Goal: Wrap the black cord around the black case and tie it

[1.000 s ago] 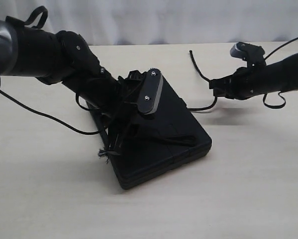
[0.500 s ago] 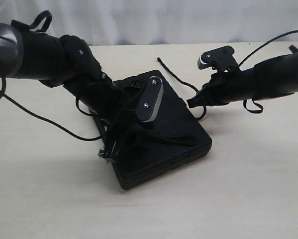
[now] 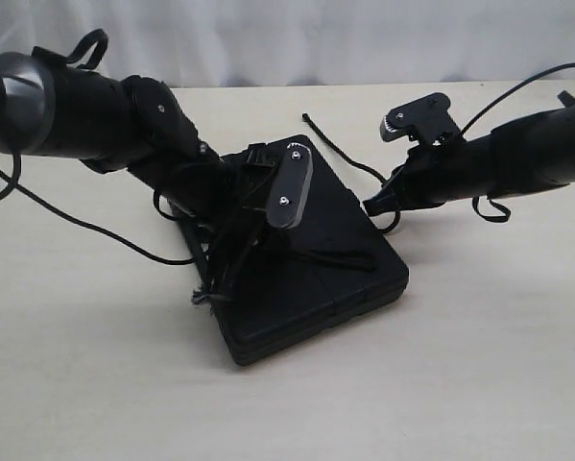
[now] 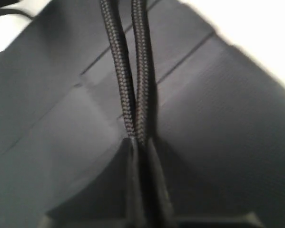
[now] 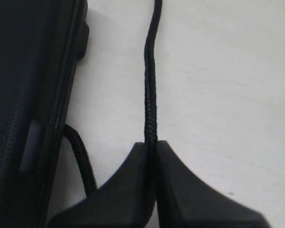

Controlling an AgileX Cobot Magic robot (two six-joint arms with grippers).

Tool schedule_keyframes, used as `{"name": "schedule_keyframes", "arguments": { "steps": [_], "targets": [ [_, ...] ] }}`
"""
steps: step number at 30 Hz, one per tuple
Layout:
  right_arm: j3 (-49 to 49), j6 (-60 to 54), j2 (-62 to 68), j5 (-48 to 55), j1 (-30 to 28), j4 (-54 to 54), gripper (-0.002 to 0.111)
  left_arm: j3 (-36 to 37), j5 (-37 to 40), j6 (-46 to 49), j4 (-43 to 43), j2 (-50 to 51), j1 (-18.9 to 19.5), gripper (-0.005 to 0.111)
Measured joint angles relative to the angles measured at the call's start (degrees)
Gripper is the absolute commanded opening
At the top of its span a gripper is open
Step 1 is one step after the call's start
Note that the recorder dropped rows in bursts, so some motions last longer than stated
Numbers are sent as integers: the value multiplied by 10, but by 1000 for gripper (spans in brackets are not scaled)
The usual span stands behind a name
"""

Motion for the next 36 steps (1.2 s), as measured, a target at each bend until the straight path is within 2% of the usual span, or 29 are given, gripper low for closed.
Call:
{"name": "schedule_keyframes", "arguments": {
  "steps": [5,11,20,28,36],
  "targets": [
    [0,-5,0,2,0,0,4,0,-84,-20,-46,2,0,0],
    [0,-8,0,-38,1,46,4,3,-200,-97,-123,2,0,0],
    [0,-9,-1,-9,1,84,4,3,-210,-124,-150,2,0,0],
    [4,-16,-31,-3,1,87,4,15,-284,-244,-152,3,0,0],
    [31,-154,-42,106,1,110,4,40,-315,-262,-152,3,6,0]
  ]
}}
